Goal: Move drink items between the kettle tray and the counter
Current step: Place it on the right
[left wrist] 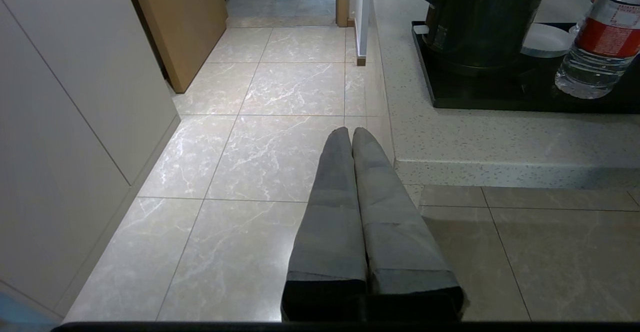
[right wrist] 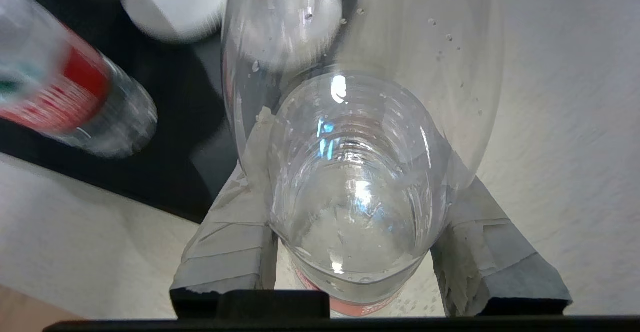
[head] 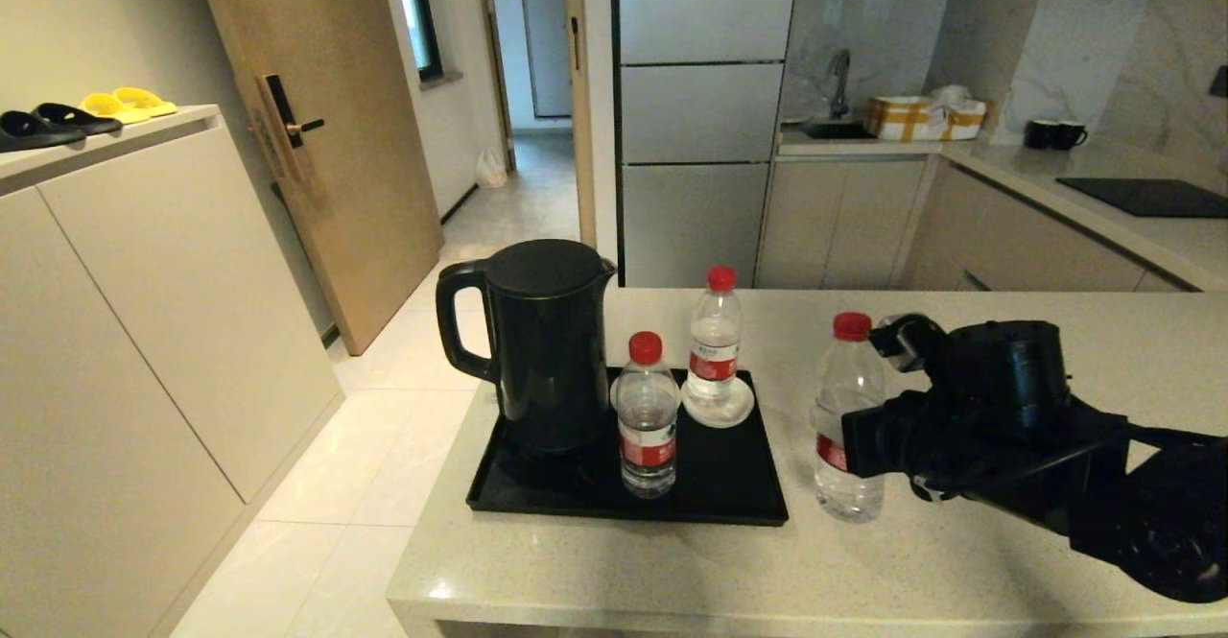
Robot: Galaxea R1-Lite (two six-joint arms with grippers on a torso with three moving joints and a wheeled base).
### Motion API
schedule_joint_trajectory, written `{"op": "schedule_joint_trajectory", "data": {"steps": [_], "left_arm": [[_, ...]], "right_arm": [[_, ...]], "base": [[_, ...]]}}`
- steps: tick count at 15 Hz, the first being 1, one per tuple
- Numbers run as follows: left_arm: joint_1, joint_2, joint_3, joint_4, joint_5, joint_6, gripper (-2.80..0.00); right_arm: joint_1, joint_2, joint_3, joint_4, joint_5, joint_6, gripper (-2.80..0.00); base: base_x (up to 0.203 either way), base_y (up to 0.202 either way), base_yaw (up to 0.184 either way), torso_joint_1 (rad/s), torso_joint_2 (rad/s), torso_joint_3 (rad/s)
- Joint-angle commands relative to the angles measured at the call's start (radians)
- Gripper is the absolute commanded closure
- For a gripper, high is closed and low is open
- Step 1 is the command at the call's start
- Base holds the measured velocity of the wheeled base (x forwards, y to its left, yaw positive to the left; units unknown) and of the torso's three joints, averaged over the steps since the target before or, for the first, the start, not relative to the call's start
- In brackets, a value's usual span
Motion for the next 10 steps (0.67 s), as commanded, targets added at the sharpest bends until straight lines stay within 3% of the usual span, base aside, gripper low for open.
{"op": "schedule_joint_trajectory", "data": {"steps": [1,3,6,10], "left_arm": [[0.0,0.001,0.0,0.0,0.0,0.0,0.0],[0.0,0.001,0.0,0.0,0.0,0.0,0.0],[0.0,0.001,0.0,0.0,0.0,0.0,0.0],[0.0,0.001,0.0,0.001,0.0,0.0,0.0]], "right_arm": [[-0.018,-0.03,0.0,-0.004,-0.002,0.004,0.0],[-0.042,0.075,-0.006,-0.043,-0.005,0.006,0.0],[-0.084,0.256,0.008,-0.321,-0.007,0.003,0.0],[-0.098,0.246,0.014,-0.332,-0.002,-0.001,0.0]], "base": [[0.0,0.0,0.0,0.0,0.0,0.0],[0.0,0.0,0.0,0.0,0.0,0.0],[0.0,0.0,0.0,0.0,0.0,0.0],[0.0,0.0,0.0,0.0,0.0,0.0]]}}
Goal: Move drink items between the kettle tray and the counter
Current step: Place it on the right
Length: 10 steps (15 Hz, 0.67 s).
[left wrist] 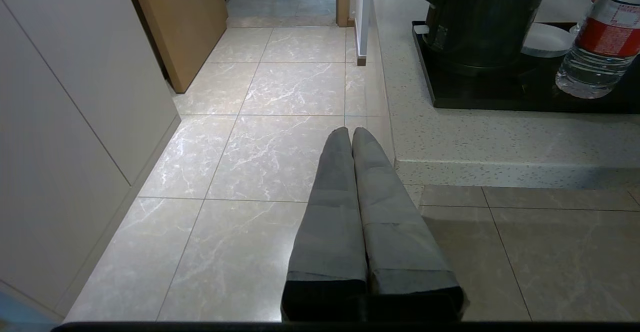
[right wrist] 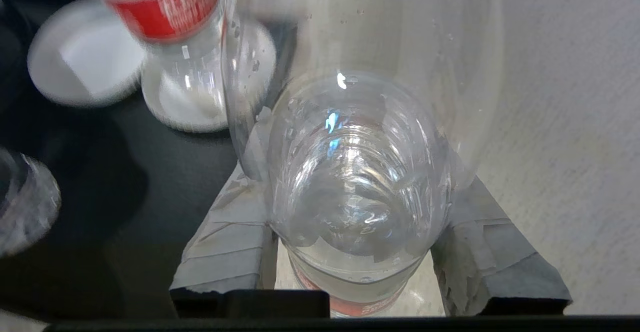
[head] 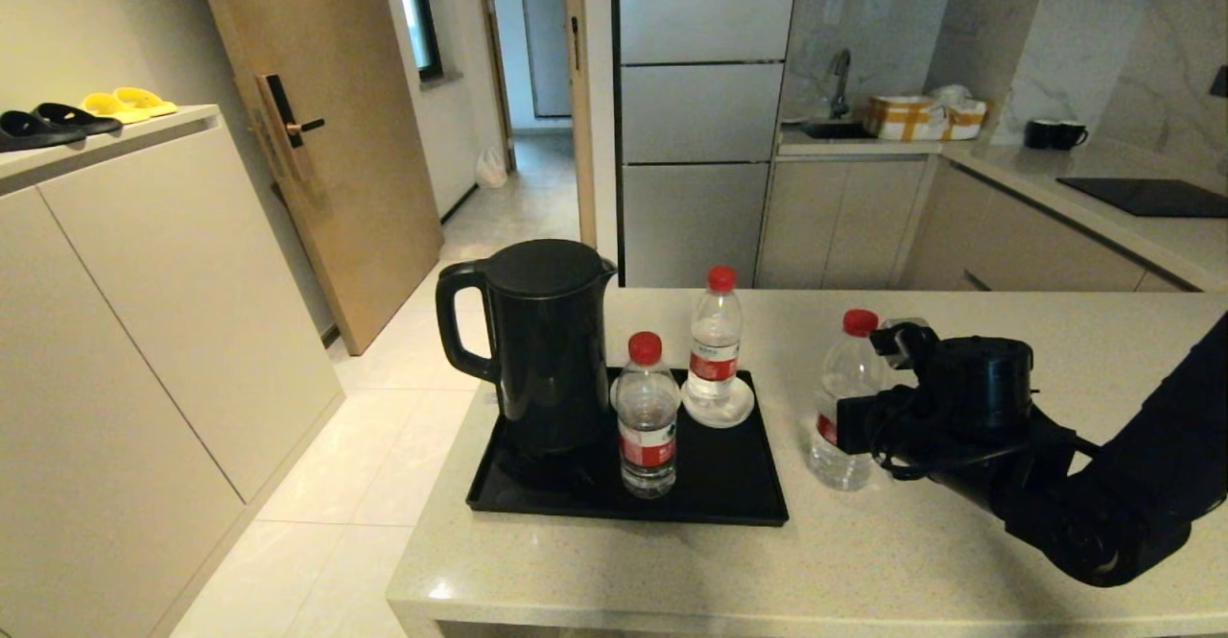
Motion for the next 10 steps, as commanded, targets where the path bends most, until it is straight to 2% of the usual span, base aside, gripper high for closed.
{"op": "schedule_joint_trajectory", "data": {"steps": [1,3,6,8,10], "left_arm": [[0.0,0.001,0.0,0.0,0.001,0.0,0.0],[0.0,0.001,0.0,0.0,0.001,0.0,0.0],[0.0,0.001,0.0,0.0,0.001,0.0,0.0],[0.0,0.001,0.0,0.0,0.001,0.0,0.0],[0.0,0.001,0.0,0.0,0.001,0.0,0.0]], "right_arm": [[-0.007,0.0,0.005,0.012,0.003,0.0,-2.8],[-0.008,-0.039,0.009,0.036,0.017,-0.002,-2.8],[-0.018,-0.125,0.012,0.149,0.087,-0.003,-2.8],[-0.036,-0.173,0.016,0.18,0.139,-0.007,-2.8],[-0.053,-0.248,0.011,0.277,0.177,-0.04,-2.8]], "base": [[0.0,0.0,0.0,0.0,0.0,0.0],[0.0,0.0,0.0,0.0,0.0,0.0],[0.0,0.0,0.0,0.0,0.0,0.0],[0.0,0.0,0.0,0.0,0.0,0.0],[0.0,0.0,0.0,0.0,0.0,0.0]]}}
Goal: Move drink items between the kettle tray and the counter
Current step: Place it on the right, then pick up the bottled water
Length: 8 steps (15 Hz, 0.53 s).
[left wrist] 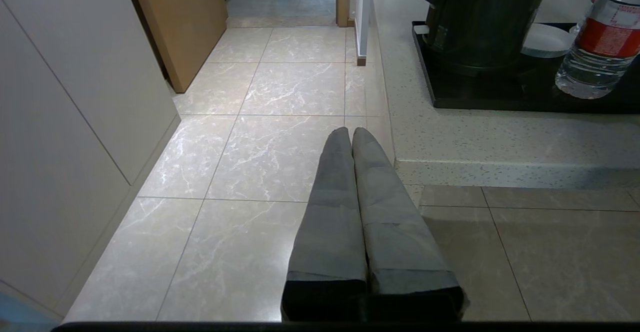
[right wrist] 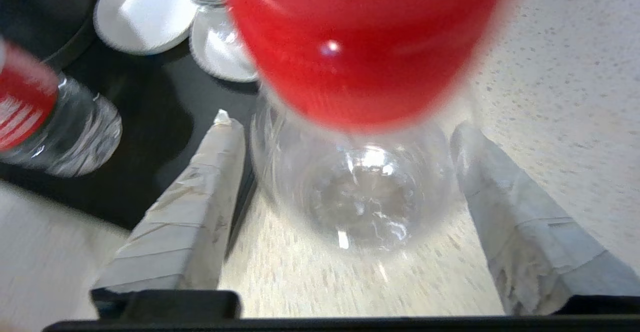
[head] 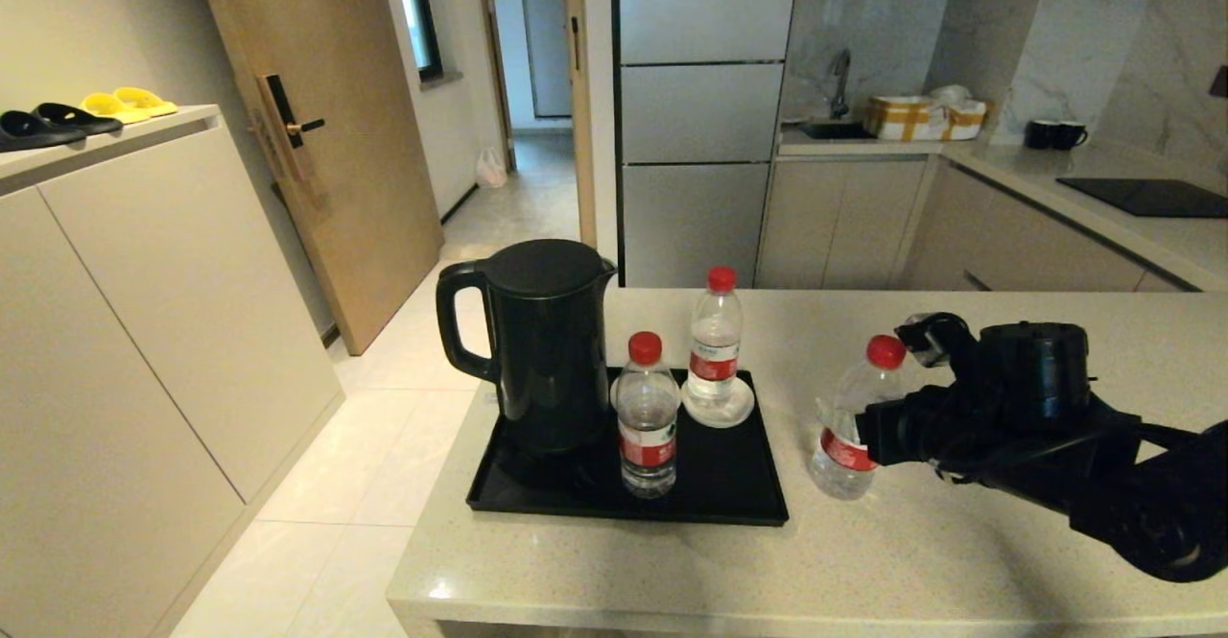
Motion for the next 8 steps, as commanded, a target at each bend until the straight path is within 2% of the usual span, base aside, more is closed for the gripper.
{"op": "schedule_joint_trajectory", "data": {"steps": [1,3,8], "left_arm": [[0.0,0.001,0.0,0.0,0.0,0.0,0.0],[0.0,0.001,0.0,0.0,0.0,0.0,0.0],[0.0,0.001,0.0,0.001,0.0,0.0,0.0]], "right_arm": [[-0.022,-0.131,-0.007,0.102,0.046,-0.026,-2.8],[-0.04,-0.224,-0.018,0.171,0.106,-0.036,-2.8],[-0.05,-0.366,-0.051,0.267,0.131,-0.039,-2.8]], "base": [[0.0,0.0,0.0,0.0,0.0,0.0],[0.0,0.0,0.0,0.0,0.0,0.0],[0.0,0.0,0.0,0.0,0.0,0.0]]}}
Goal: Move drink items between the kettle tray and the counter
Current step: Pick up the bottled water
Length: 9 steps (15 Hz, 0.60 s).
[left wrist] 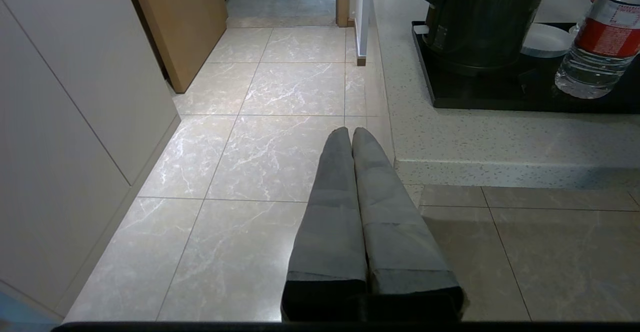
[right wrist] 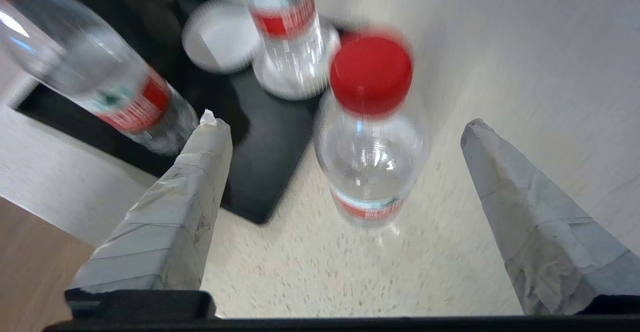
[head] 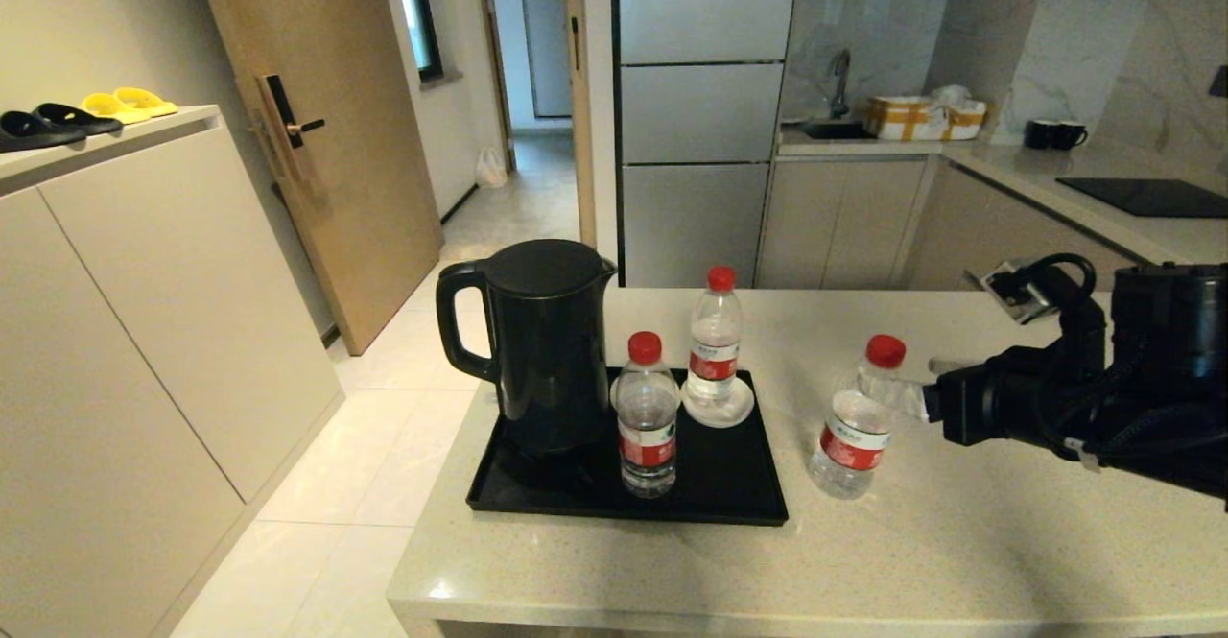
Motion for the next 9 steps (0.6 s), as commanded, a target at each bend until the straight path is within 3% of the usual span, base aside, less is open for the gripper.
{"op": "schedule_joint_trajectory", "data": {"steps": [1,3,4,6,9], "left_arm": [[0.0,0.001,0.0,0.0,0.0,0.0,0.0],[0.0,0.001,0.0,0.0,0.0,0.0,0.0],[0.0,0.001,0.0,0.0,0.0,0.0,0.0],[0.0,0.001,0.0,0.001,0.0,0.0,0.0],[0.0,0.001,0.0,0.0,0.0,0.0,0.0]], "right_arm": [[-0.002,-0.091,-0.009,0.0,0.0,-0.001,-2.8],[-0.002,-0.138,-0.022,0.006,-0.006,0.0,-2.8],[-0.001,-0.165,-0.025,0.011,-0.006,0.002,0.0],[0.034,-0.232,-0.027,0.014,-0.004,0.028,0.0],[0.208,-0.271,-0.06,0.117,-0.005,0.135,0.0]], "base": [[0.0,0.0,0.0,0.0,0.0,0.0],[0.0,0.0,0.0,0.0,0.0,0.0],[0.0,0.0,0.0,0.0,0.0,0.0],[0.0,0.0,0.0,0.0,0.0,0.0],[0.0,0.0,0.0,0.0,0.0,0.0]]}}
